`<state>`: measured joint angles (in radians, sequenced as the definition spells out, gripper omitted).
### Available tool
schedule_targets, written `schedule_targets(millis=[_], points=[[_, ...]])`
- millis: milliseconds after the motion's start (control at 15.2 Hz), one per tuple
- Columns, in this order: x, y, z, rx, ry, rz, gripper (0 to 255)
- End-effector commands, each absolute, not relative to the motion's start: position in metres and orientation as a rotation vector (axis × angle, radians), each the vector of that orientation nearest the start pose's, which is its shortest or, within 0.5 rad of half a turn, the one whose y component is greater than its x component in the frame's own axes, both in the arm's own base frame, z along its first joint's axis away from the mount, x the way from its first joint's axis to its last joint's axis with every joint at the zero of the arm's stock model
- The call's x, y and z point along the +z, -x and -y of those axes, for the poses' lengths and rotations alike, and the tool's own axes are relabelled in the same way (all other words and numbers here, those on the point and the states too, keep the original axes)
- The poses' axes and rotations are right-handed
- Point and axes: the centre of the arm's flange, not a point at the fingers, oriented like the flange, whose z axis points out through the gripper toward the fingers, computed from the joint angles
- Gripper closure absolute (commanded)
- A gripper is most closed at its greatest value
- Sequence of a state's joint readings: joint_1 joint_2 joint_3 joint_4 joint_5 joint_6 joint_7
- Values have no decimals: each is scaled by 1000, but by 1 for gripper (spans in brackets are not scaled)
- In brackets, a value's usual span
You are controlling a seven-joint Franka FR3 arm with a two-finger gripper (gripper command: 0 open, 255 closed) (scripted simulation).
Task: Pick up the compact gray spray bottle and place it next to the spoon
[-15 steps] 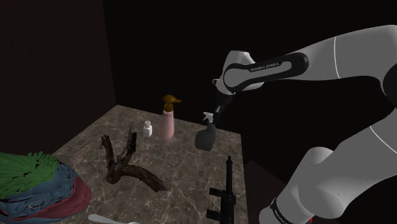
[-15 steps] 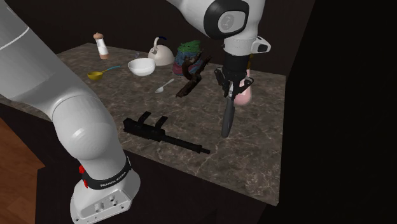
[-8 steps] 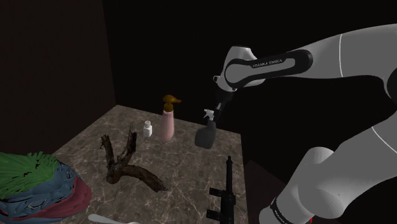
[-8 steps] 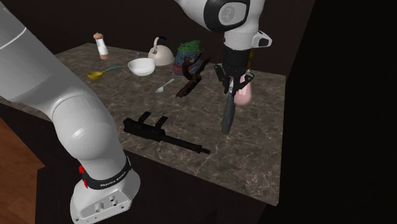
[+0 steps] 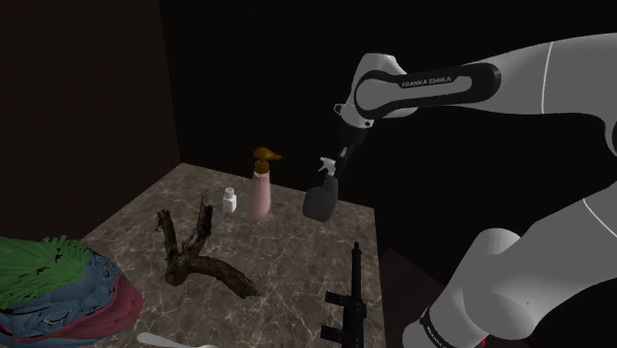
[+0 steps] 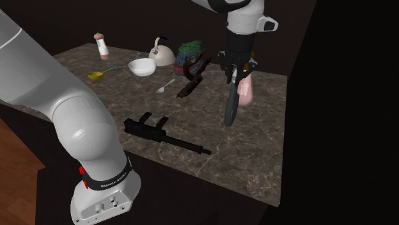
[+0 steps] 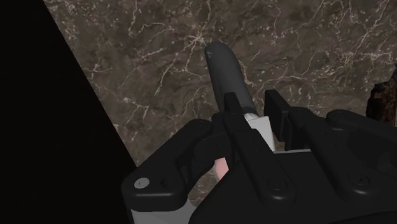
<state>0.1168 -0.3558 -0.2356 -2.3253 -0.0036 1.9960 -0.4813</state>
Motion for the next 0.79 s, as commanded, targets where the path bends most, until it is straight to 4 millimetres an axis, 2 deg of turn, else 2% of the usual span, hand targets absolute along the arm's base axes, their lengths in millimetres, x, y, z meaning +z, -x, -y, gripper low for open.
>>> schedule_targets(millis=[0,726], points=[[486,-441,58,-60,3017,576,255],[544,-441,58,-60,3017,576,255]])
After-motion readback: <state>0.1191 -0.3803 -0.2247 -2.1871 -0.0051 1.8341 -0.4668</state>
